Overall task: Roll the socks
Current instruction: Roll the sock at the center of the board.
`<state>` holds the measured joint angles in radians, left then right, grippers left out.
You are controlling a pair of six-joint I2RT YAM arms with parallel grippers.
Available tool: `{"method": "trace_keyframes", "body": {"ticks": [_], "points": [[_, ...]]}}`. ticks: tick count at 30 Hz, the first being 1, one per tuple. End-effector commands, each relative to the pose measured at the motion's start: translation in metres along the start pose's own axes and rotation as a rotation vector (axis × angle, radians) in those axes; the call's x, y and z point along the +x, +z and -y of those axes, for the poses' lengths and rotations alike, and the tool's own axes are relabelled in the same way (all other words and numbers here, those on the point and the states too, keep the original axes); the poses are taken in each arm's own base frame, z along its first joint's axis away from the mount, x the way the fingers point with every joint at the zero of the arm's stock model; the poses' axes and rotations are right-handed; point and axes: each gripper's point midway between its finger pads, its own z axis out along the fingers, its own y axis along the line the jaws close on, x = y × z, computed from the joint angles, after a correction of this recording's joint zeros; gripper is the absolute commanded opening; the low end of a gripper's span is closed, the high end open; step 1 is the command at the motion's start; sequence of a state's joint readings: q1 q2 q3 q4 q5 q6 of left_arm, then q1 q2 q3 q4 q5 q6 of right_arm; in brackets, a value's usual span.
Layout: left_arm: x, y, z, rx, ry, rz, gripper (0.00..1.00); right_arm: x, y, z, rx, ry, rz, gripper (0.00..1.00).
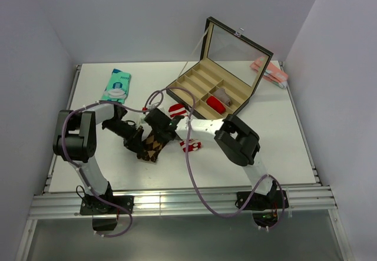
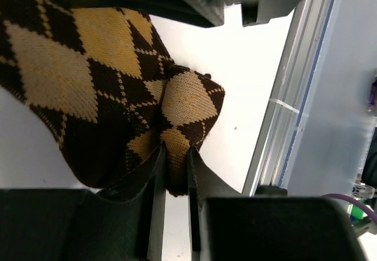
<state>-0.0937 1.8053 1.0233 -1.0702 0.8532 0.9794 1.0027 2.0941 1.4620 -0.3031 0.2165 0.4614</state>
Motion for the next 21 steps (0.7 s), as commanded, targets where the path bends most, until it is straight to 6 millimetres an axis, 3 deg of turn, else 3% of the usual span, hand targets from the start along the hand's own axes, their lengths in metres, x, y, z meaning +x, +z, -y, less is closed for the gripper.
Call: {"method": "trace_keyframes", "body": {"ticks": [1,10,15,21], "points": [[0.002,0.003,0.006,0.065,-0.038,-0.021,0.00,-0.008,0.011,0.020,0.068,-0.072,-0.022,0.30],[-0.006,0.010,-0.026,-0.047,-0.208,-0.012,0.00,-0.023,0.018,0.014,-0.009,-0.134,0.063,0.32],[-0.008,0.006,-0.060,-0.240,-0.311,-0.015,0.00,-0.032,0.003,0.017,-0.028,-0.121,0.165,0.38],[0.003,0.006,-0.086,-0.373,-0.418,-0.081,0.00,-0.040,-0.016,0.022,-0.029,-0.081,0.251,0.42]]}}
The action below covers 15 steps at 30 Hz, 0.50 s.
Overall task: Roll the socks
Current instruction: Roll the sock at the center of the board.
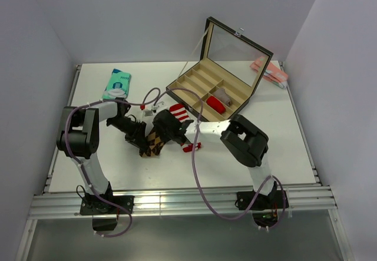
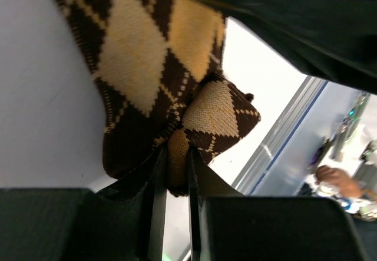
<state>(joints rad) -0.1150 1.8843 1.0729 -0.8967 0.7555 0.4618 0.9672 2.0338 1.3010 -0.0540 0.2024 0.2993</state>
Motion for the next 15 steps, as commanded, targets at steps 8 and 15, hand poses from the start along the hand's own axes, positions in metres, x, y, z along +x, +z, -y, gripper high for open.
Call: {"method": "trace_keyframes", "body": {"ticks": [8,15], "points": [[-0.008,0.007,-0.061,-0.282,-0.049,-0.034,0.00,-0.041,-0.059,0.013,-0.006,0.075,0.257,0.44],[-0.011,0.009,-0.060,-0.308,-0.049,-0.055,0.00,-0.025,-0.096,-0.031,-0.228,-0.106,0.300,0.48]]}}
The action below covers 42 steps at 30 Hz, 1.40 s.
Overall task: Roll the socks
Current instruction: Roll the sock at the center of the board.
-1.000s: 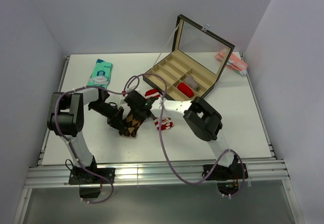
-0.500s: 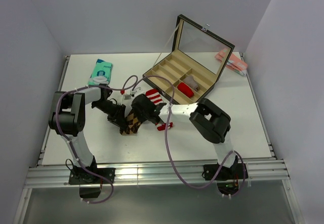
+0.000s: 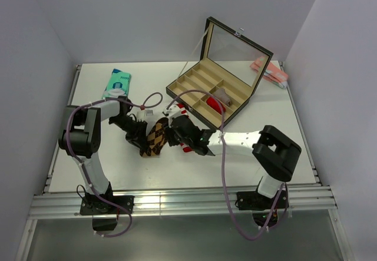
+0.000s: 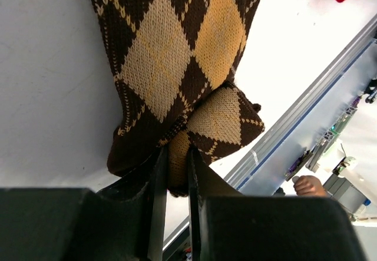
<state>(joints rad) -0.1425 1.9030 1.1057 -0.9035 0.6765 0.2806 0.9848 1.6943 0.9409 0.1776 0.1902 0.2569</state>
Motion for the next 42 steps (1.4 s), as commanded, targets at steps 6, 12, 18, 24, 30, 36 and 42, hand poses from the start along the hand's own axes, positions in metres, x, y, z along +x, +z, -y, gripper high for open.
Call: {"method": "trace_keyframes", "body": {"ticks": [6,12,18,24,30,36,42], "points": [[-0.019,0.010,-0.059,-0.260,0.089,-0.027,0.00,-0.001,-0.022,-0.098,-0.245,-0.310,0.068,0.52],[-0.020,0.009,-0.060,-0.272,0.089,-0.069,0.00,0.009,-0.006,-0.112,-0.189,-0.461,0.020,0.54],[-0.022,0.011,-0.056,-0.271,0.101,-0.091,0.00,0.024,0.013,-0.114,-0.130,-0.582,-0.037,0.55],[-0.023,0.014,-0.053,-0.262,0.109,-0.107,0.00,0.037,0.026,-0.105,-0.069,-0.659,-0.085,0.55],[-0.026,0.014,-0.047,-0.238,0.115,-0.109,0.02,0.052,0.041,-0.097,-0.027,-0.676,-0.097,0.54],[-0.021,0.016,-0.042,-0.200,0.121,-0.122,0.15,0.064,0.050,-0.089,0.006,-0.631,-0.090,0.40],[-0.025,0.010,-0.029,-0.150,0.139,-0.079,0.29,0.061,0.042,-0.089,-0.111,-0.436,-0.069,0.14]]}}
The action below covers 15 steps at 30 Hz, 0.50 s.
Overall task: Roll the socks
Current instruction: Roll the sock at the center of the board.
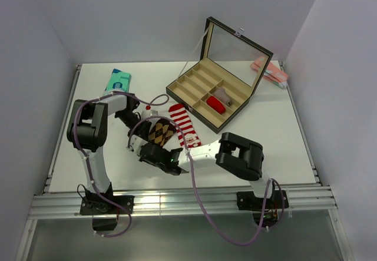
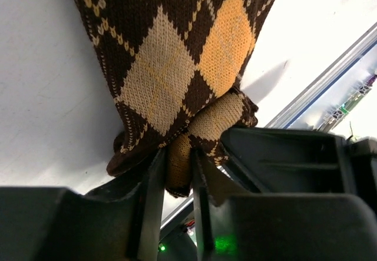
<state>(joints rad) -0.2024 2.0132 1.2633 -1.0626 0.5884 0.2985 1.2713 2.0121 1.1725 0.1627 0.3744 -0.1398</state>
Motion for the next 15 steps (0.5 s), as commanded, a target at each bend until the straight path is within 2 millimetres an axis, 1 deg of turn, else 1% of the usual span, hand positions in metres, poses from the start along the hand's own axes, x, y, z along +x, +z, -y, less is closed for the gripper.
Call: {"method": "trace_keyframes", "body": {"ticks": [1,2,3,4,5,6,8,9,10,11,14,15], "points": [[-0.027,0.005,-0.026,-0.086,0.130,0.095,0.30,0.012,0.001,-0.003,-0.124,0.180,0.012,0.13],[-0.031,-0.001,-0.022,-0.081,0.130,0.122,0.32,0.022,0.001,0.003,-0.138,0.201,0.001,0.12],[-0.033,-0.003,-0.019,-0.065,0.132,0.142,0.33,0.013,-0.004,0.005,-0.154,0.254,0.028,0.12],[-0.036,-0.008,-0.018,-0.046,0.122,0.170,0.34,0.013,-0.005,0.007,-0.169,0.273,0.037,0.12],[-0.038,-0.013,-0.012,-0.028,0.119,0.196,0.34,0.020,-0.008,0.003,-0.203,0.289,0.032,0.12],[-0.040,-0.016,-0.008,-0.013,0.125,0.218,0.35,0.018,-0.010,0.009,-0.210,0.313,0.051,0.12],[-0.041,-0.024,-0.003,-0.008,0.120,0.263,0.35,0.021,-0.012,0.004,-0.267,0.346,0.044,0.12],[-0.046,-0.027,-0.002,-0.013,0.136,0.292,0.36,0.022,-0.012,0.007,-0.278,0.368,0.045,0.12],[-0.044,-0.027,0.000,-0.012,0.124,0.303,0.36,0.024,-0.012,0.006,-0.294,0.373,0.039,0.12],[-0.047,-0.034,0.004,-0.016,0.138,0.334,0.37,0.023,-0.014,0.002,-0.337,0.382,0.035,0.12],[-0.050,-0.047,0.010,-0.022,0.152,0.393,0.38,0.023,-0.016,0.000,-0.391,0.417,0.038,0.11],[-0.050,-0.050,0.010,-0.027,0.155,0.405,0.38,0.023,-0.019,-0.007,-0.448,0.437,0.033,0.12]]}}
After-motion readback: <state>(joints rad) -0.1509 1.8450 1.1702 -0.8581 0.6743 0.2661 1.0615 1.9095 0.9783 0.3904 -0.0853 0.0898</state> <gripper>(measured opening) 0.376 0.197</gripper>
